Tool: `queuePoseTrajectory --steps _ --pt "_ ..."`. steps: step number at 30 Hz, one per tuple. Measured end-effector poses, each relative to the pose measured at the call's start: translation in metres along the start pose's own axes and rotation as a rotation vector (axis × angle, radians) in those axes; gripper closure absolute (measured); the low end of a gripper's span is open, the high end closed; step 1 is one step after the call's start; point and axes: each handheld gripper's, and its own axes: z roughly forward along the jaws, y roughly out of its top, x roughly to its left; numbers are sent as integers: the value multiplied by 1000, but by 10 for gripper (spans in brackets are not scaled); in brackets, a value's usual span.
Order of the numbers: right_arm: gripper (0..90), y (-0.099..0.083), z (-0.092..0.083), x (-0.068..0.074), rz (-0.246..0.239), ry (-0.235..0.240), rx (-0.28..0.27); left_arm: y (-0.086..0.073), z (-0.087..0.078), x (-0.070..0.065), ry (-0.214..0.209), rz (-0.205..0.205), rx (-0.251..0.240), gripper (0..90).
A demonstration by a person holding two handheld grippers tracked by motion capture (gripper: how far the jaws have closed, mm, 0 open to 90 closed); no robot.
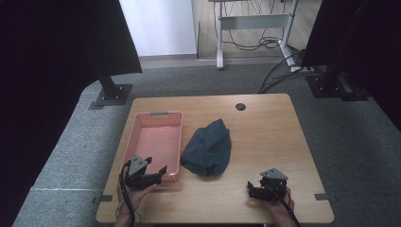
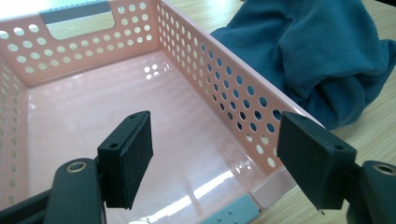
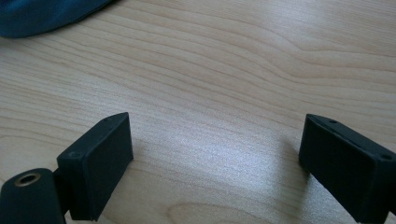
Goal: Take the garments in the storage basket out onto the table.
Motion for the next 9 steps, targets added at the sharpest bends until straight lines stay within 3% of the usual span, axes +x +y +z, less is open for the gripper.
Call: queuePoseTrajectory --steps 9 --pt "89 0 0 0 3 1 2 -1 -1 1 -3 -4 -4 268"
